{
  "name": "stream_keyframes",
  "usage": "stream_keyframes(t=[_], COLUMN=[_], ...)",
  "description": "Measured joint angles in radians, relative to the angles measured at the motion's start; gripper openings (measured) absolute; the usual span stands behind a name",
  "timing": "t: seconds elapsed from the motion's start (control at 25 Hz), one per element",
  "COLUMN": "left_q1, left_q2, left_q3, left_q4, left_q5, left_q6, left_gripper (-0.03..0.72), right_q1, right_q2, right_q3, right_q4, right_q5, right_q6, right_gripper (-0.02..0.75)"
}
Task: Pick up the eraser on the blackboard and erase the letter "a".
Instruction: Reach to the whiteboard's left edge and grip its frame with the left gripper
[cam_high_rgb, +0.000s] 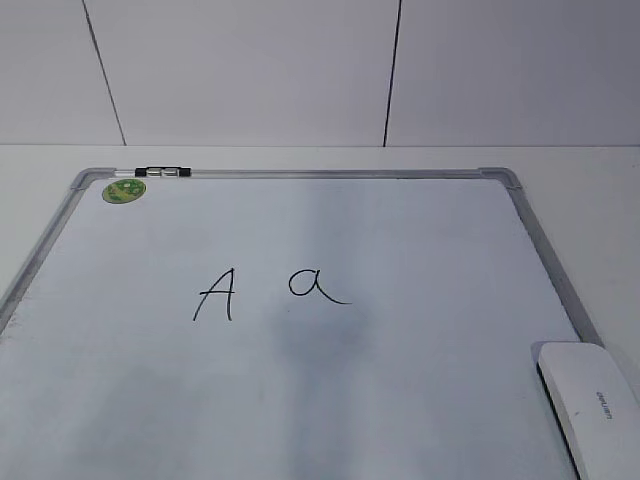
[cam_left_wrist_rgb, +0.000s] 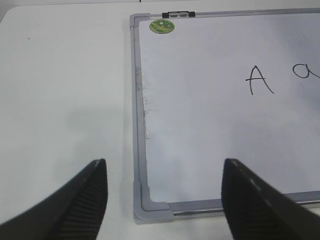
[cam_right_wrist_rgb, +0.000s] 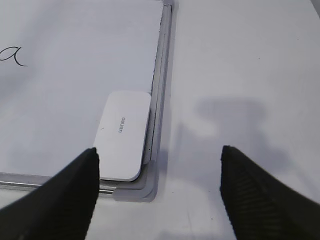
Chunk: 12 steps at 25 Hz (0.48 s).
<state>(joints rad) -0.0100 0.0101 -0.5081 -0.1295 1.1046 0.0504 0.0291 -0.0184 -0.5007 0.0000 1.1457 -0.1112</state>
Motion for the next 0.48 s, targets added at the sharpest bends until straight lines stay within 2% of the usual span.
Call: stream_keyframes(t=[0.48], left_q1=[0.0], left_q2=[0.0], left_q3=[0.0], left_q4=[0.0], left_q5=[0.0], left_q6=[0.0], left_gripper=[0.538], right_q1=[0.0], right_q2=[0.0], right_q3=[0.0], right_q4=[0.0], right_q5=[0.0], right_q6=[0.0], right_gripper=[0.578])
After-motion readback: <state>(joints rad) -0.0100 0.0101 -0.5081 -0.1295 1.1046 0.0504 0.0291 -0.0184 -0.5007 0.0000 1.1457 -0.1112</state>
